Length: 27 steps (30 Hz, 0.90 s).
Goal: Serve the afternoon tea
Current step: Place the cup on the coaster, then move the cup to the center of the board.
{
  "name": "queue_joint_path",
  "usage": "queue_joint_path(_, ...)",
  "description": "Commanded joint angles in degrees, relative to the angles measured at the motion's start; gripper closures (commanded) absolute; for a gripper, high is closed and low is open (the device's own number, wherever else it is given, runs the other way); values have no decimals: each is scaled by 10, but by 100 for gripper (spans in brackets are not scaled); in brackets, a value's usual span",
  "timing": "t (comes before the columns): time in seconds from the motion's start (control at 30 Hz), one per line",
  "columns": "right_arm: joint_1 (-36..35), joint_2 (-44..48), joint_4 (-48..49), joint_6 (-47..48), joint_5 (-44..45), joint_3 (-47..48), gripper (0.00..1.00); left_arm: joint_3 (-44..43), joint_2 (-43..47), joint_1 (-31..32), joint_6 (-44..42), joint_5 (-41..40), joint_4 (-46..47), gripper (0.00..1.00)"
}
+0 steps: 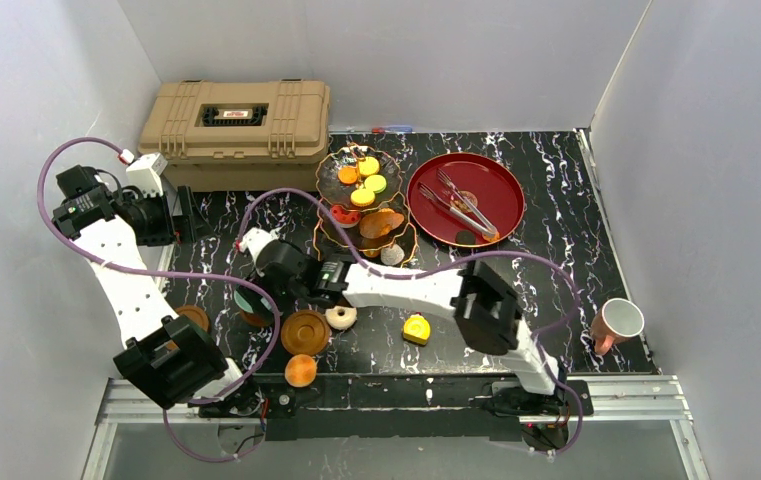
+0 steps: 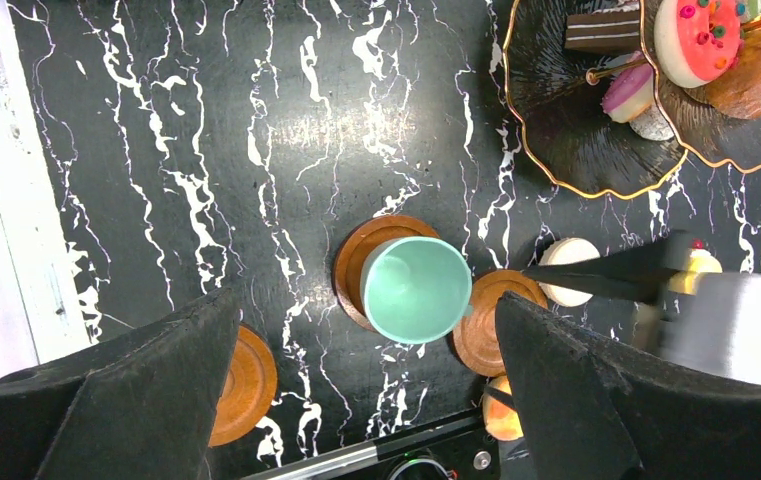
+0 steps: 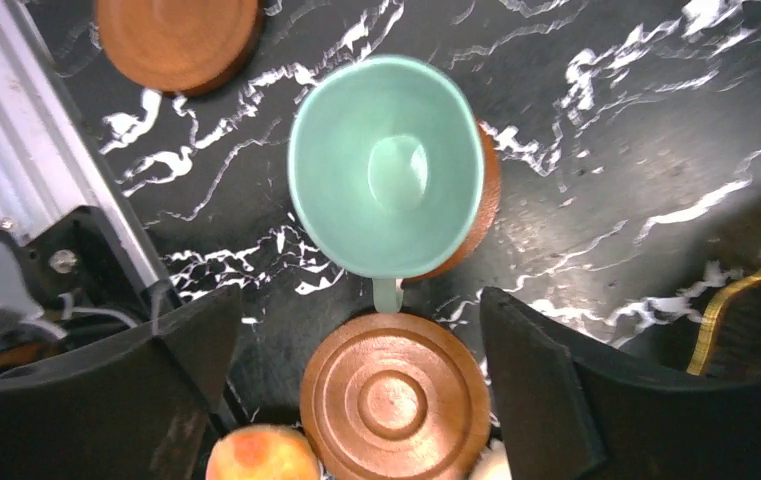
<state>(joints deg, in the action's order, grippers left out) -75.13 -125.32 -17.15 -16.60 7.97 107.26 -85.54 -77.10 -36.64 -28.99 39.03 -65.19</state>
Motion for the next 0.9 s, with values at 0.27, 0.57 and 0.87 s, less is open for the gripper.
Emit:
queue_joint_path(0.27, 14, 279, -199, -181, 274, -149, 2, -20, 16, -3, -14, 22, -24, 2)
queue_joint_path(0.57, 259, 587, -363, -397, 339, -402, 2, -21, 21, -3, -18, 31, -29, 2)
queue_joint_path(0.87, 520, 531, -417, -343, 406, -398, 2, -11, 13, -3, -25, 31, -31, 2)
